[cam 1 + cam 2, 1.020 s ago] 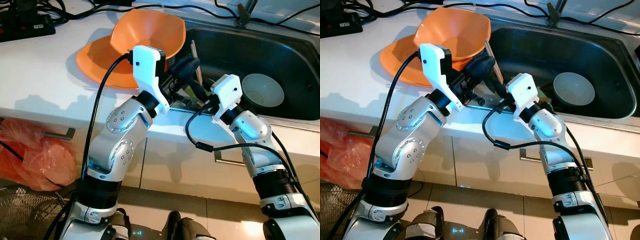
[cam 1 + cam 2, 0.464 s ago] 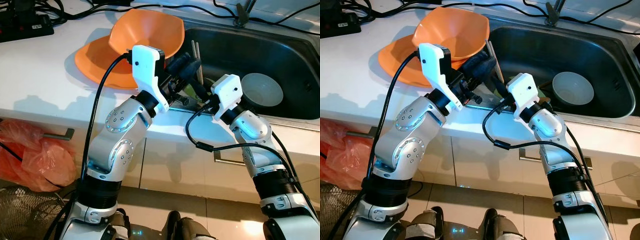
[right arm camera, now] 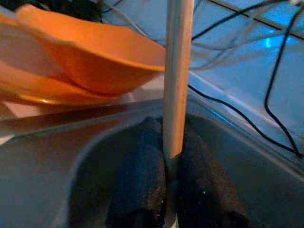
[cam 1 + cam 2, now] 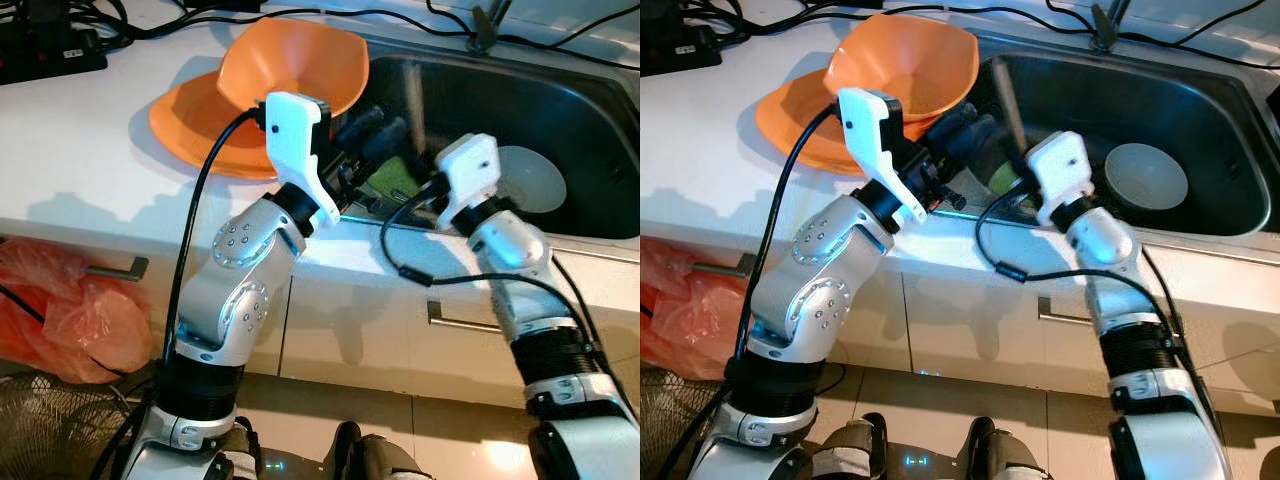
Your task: Kitchen organization
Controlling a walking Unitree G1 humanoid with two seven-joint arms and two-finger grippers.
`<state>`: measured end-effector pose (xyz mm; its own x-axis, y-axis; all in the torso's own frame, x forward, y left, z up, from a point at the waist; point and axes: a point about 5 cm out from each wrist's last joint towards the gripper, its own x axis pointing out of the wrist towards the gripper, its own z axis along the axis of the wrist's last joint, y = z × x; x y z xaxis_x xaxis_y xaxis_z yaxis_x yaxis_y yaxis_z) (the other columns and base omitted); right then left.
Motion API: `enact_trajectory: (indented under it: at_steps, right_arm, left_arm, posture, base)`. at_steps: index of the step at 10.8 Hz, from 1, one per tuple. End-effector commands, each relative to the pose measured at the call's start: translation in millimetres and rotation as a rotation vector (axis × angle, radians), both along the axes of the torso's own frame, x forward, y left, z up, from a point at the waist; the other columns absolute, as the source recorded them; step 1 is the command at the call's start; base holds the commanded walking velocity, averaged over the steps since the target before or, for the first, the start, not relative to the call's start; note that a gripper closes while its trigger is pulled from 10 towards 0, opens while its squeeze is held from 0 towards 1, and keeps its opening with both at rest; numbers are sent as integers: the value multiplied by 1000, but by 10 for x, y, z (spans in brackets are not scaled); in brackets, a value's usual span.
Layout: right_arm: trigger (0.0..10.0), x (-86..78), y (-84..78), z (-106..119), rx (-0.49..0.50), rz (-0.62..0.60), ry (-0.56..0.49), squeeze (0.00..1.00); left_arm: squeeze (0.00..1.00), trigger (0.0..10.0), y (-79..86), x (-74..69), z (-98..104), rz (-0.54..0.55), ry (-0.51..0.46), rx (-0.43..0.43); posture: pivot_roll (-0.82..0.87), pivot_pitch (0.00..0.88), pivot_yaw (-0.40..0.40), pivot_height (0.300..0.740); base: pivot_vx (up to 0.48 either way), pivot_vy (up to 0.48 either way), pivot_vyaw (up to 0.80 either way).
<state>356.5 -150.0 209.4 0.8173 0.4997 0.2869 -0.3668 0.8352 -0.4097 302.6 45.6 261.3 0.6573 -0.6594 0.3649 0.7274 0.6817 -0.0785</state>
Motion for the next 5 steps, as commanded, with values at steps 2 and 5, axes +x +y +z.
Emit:
enact_trajectory:
  at_steps: [2, 5]
  right_arm:
    - [0, 48, -112, 76, -3, -67, -30, 0]
    - [0, 151, -268, 329, 78, -174, -90, 0]
  left_arm:
    - [0, 10000, -43, -53, -18, -15, -15, 9]
    - [0, 10000, 28, -5, -119, 46, 25, 17]
  posture:
    - [207, 197, -94, 740]
    - [208, 199, -95, 740]
  base:
    - [0, 0, 0]
    - [0, 0, 0]
